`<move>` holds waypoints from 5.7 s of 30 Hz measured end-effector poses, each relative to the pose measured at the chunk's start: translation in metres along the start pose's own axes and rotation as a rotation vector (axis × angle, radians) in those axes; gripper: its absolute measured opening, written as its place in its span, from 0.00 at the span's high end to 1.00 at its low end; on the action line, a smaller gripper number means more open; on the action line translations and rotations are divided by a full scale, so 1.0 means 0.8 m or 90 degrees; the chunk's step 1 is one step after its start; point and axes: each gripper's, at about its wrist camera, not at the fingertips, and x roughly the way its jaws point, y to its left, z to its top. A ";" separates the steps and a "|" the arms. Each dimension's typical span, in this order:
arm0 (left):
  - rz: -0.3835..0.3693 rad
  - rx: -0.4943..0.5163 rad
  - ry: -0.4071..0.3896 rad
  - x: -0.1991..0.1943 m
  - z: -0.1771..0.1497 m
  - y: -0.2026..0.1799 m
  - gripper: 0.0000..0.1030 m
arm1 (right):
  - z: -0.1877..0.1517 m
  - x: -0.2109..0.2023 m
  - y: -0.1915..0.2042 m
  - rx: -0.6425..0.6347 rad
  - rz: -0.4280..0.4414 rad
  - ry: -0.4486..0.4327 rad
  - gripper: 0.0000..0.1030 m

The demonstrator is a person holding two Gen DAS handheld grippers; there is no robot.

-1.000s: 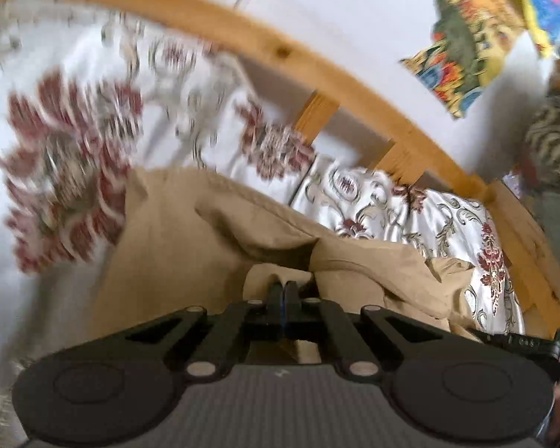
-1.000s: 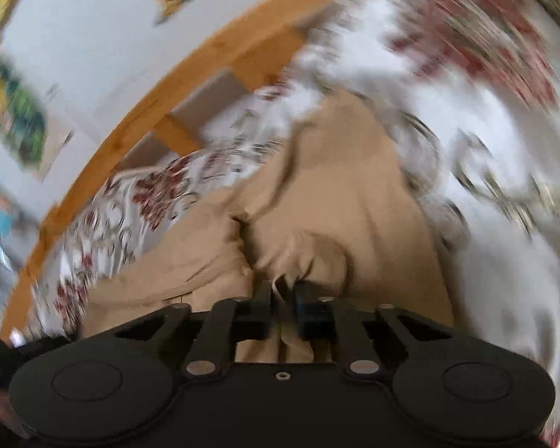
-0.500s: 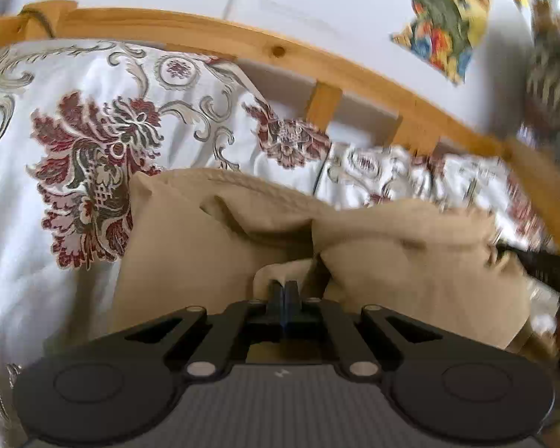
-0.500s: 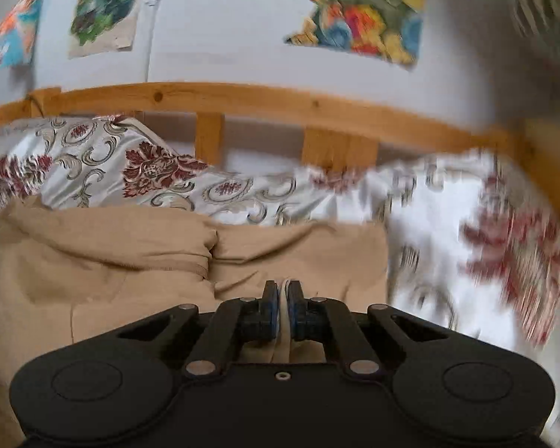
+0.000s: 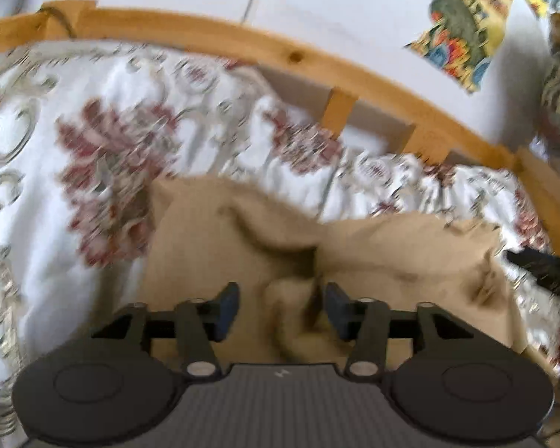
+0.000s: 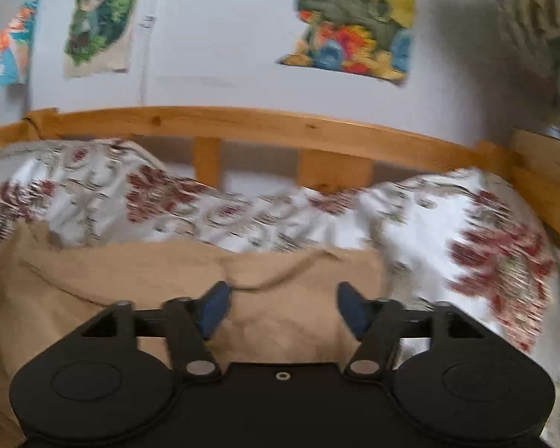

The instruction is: Fold large clothes

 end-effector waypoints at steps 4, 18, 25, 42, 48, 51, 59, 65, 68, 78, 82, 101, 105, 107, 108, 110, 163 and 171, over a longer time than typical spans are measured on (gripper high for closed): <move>0.003 0.079 -0.011 0.028 0.006 -0.048 0.36 | -0.006 0.038 0.043 -0.026 0.034 0.022 0.30; 0.091 0.113 0.062 0.099 -0.019 -0.051 0.25 | -0.070 0.030 0.047 -0.059 0.016 0.093 0.19; 0.069 0.060 0.056 0.069 -0.017 -0.042 0.12 | -0.076 0.015 0.039 -0.010 0.035 0.082 0.18; 0.014 0.145 0.056 -0.135 -0.135 -0.100 0.01 | -0.122 -0.254 0.057 -0.013 0.043 0.091 0.01; -0.023 0.189 0.098 -0.163 -0.193 -0.125 0.01 | -0.166 -0.323 0.080 -0.042 0.043 0.162 0.01; -0.039 0.210 0.107 -0.168 -0.212 -0.139 0.01 | -0.186 -0.337 0.088 -0.041 0.040 0.191 0.01; -0.083 0.264 0.127 -0.174 -0.246 -0.166 0.01 | -0.230 -0.322 0.132 -0.216 -0.009 0.299 0.01; -0.131 0.312 0.132 -0.176 -0.263 -0.182 0.01 | -0.241 -0.316 0.145 -0.267 -0.047 0.252 0.01; -0.128 0.338 0.134 -0.177 -0.269 -0.189 0.01 | -0.236 -0.314 0.135 -0.244 -0.039 0.240 0.03; -0.131 0.488 0.163 -0.177 -0.301 -0.231 0.01 | -0.221 -0.304 0.109 -0.153 0.003 0.213 0.34; -0.114 0.556 0.166 -0.174 -0.320 -0.247 0.01 | -0.214 -0.307 0.104 -0.115 0.027 0.199 0.65; 0.048 0.587 0.105 -0.163 -0.314 -0.232 0.70 | -0.191 -0.328 0.097 -0.062 0.036 0.114 0.79; 0.043 0.564 0.095 -0.164 -0.305 -0.227 0.87 | -0.191 -0.328 0.099 -0.067 0.036 0.123 0.79; 0.037 0.559 0.094 -0.164 -0.301 -0.225 0.90 | -0.192 -0.327 0.099 -0.070 0.039 0.140 0.78; 0.035 0.553 0.095 -0.163 -0.297 -0.223 0.93 | -0.193 -0.326 0.101 -0.075 0.040 0.152 0.75; 0.029 0.532 0.098 -0.163 -0.287 -0.220 0.94 | -0.197 -0.326 0.104 -0.091 0.036 0.172 0.58; 0.009 0.416 0.094 -0.165 -0.224 -0.212 0.96 | -0.204 -0.335 0.071 -0.114 0.009 0.106 0.26; -0.009 0.420 0.092 -0.168 -0.219 -0.211 0.96 | -0.214 -0.328 0.122 -0.253 0.027 0.102 0.40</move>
